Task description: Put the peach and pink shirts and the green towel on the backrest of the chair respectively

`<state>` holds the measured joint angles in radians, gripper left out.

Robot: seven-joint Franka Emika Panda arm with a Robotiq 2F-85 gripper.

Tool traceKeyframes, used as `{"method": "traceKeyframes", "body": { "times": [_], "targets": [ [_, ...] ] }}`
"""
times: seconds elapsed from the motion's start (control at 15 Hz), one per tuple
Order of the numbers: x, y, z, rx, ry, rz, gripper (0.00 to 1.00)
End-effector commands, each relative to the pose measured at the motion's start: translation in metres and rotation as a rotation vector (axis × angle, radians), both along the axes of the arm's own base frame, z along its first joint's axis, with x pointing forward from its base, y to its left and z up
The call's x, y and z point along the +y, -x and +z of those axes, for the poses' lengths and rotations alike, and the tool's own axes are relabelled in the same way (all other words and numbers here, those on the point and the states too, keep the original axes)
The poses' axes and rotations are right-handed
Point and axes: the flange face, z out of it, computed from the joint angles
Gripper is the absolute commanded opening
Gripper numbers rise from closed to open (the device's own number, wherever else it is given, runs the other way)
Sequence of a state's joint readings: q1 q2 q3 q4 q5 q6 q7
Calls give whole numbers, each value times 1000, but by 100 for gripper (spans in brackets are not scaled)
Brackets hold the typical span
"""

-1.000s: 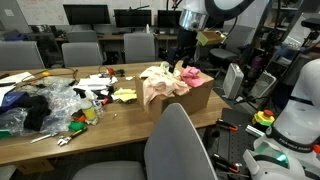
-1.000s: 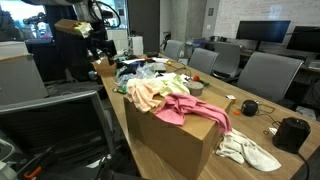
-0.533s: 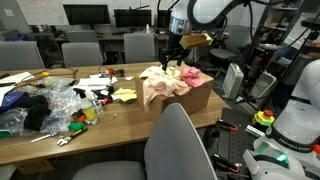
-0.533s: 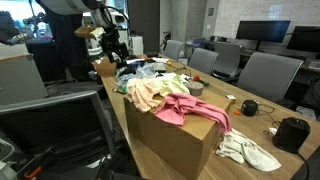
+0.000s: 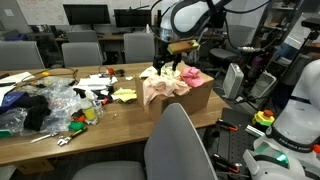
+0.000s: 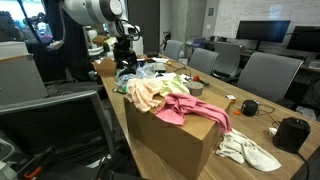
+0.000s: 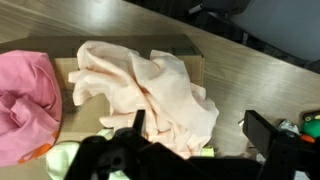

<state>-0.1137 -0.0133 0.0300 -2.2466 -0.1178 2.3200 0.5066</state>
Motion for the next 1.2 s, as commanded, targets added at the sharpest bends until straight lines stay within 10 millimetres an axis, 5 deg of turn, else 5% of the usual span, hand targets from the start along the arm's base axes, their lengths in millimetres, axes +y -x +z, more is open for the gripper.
{"method": "traceKeyframes", "body": {
  "times": [0.0,0.53,1.13],
  "targets": [
    [-21,-24,-15,38,-49,-68,100],
    [-58,-30,-75,162,-134,-196,100],
    [-50,-36,-99,208,-179,-201,100]
  ]
}}
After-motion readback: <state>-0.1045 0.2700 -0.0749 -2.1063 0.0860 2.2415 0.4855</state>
